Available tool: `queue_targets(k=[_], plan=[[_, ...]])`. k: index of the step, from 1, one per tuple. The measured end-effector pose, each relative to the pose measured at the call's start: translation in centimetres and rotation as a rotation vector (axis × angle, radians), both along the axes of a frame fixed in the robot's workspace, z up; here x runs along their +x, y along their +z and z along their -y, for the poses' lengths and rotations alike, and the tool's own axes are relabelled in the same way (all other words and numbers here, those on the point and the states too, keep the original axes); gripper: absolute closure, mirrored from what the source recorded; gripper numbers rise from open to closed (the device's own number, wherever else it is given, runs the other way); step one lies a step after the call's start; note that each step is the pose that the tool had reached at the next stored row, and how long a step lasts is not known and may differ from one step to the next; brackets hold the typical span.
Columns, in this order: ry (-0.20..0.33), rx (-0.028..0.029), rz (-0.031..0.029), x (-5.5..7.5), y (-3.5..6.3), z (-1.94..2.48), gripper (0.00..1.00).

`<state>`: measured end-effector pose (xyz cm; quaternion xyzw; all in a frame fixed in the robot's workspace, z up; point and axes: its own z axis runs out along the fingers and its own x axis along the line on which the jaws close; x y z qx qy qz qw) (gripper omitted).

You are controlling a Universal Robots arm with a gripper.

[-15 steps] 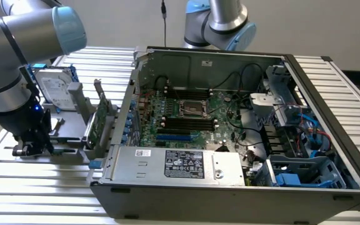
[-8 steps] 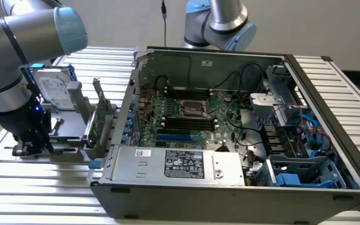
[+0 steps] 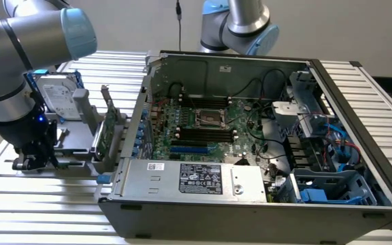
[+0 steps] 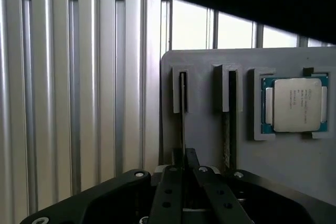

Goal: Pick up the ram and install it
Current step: 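Pick up the ram and move it above insertion slot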

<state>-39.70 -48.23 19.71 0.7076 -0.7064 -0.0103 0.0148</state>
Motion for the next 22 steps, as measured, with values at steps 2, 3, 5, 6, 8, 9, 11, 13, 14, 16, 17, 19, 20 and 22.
queue_targets(k=[2,3,5,6,8,9,11,13,14,16,17,19,20,22], plan=[[-0.005,-0.0003,-0.0001,0.01,0.00,-0.01,0.86],[-0.006,-0.0003,-0.0001,0.01,0.00,-0.01,0.86],[-0.009,-0.0003,0.0000,0.02,0.00,-0.02,0.86],[-0.010,-0.0003,0.0000,0.03,0.00,-0.02,0.86],[-0.013,-0.0002,0.0000,0.04,0.00,-0.02,0.86],[-0.014,-0.0002,0.0000,0.04,0.00,-0.02,0.86],[-0.016,-0.0003,0.0000,0.04,0.00,-0.02,0.86],[-0.017,-0.0002,0.0000,0.04,0.00,-0.02,0.86],[-0.018,-0.0002,0.0000,0.04,0.00,-0.02,0.86],[-0.018,-0.0002,0.0000,0.04,0.00,-0.02,0.86],[-0.018,-0.0002,0.0000,0.04,0.00,-0.02,0.86],[-0.018,-0.0002,0.0000,0.04,0.00,-0.02,0.86],[-0.018,-0.0002,0.0000,0.04,0.00,-0.03,0.86],[-0.018,-0.0002,0.0001,0.05,0.03,-0.03,0.86]])
